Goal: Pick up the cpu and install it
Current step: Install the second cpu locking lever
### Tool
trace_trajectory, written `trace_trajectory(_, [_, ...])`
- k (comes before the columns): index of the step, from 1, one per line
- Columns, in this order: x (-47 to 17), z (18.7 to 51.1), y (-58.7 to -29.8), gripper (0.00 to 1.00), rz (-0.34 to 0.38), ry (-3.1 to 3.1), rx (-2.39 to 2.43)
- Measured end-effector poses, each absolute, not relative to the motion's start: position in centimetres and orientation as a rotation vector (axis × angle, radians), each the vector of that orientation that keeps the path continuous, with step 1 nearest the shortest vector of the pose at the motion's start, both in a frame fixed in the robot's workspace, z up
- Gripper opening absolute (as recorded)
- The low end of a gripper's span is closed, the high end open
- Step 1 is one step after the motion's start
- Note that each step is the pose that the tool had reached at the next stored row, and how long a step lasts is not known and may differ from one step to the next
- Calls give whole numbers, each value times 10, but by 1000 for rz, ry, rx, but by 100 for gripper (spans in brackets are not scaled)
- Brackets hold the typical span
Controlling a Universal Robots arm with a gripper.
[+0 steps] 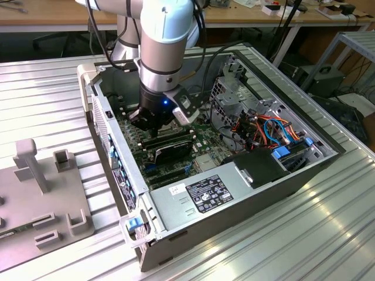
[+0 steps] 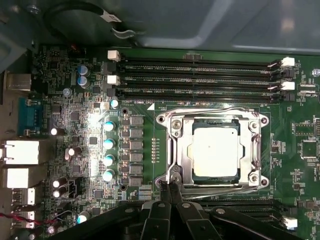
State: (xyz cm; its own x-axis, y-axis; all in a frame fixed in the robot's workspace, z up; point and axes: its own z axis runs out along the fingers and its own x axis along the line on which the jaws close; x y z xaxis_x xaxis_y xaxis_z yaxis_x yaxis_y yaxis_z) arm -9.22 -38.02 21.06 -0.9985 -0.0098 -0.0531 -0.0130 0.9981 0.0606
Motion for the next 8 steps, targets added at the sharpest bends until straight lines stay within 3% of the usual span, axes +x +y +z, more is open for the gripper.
trace_trajectory(8, [-94, 210, -381, 11, 94, 3087, -18])
